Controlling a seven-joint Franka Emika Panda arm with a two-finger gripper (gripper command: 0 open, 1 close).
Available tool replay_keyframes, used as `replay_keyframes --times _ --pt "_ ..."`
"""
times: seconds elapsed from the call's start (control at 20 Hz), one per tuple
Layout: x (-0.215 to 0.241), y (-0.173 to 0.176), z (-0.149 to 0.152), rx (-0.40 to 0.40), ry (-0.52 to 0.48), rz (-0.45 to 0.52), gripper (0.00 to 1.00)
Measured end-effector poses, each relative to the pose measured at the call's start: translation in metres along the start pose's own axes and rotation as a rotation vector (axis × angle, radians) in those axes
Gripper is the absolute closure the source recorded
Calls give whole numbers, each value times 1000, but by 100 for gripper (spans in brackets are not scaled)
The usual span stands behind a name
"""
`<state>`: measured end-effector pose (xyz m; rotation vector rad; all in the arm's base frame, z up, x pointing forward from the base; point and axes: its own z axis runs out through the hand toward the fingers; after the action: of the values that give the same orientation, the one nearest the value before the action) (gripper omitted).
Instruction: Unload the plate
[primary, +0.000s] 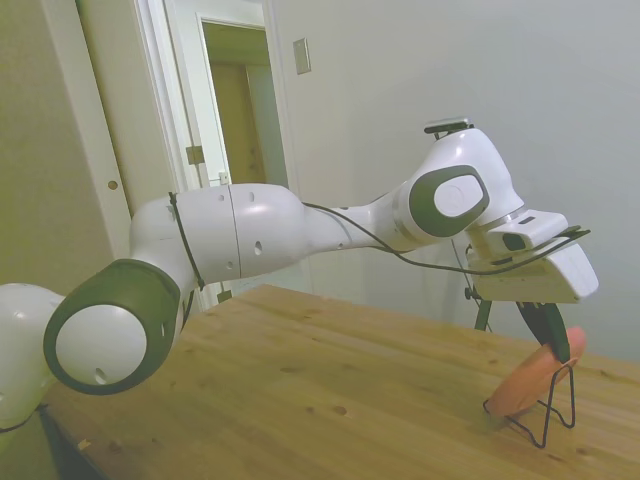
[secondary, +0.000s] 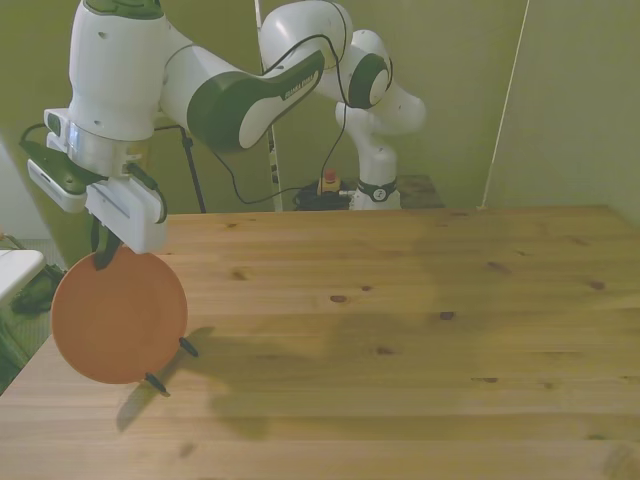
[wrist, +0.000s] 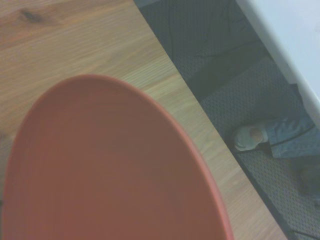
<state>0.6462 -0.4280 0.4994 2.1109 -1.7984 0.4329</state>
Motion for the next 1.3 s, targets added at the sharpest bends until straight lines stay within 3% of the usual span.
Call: replay_keyframes --times 0.25,0.5,0.7,0.85,1.0,1.3 --pt "4 0 -15 20 18 4 100" --pt "11 7 -72 79 30 6 100" --pt "-7 14 -139 217 -76 -39 100" --pt "-35 19 -162 285 -200 -77 100" --pt "-68 17 -140 310 -348 -124 100" --pt "-129 37 -33 306 -657 -248 100"
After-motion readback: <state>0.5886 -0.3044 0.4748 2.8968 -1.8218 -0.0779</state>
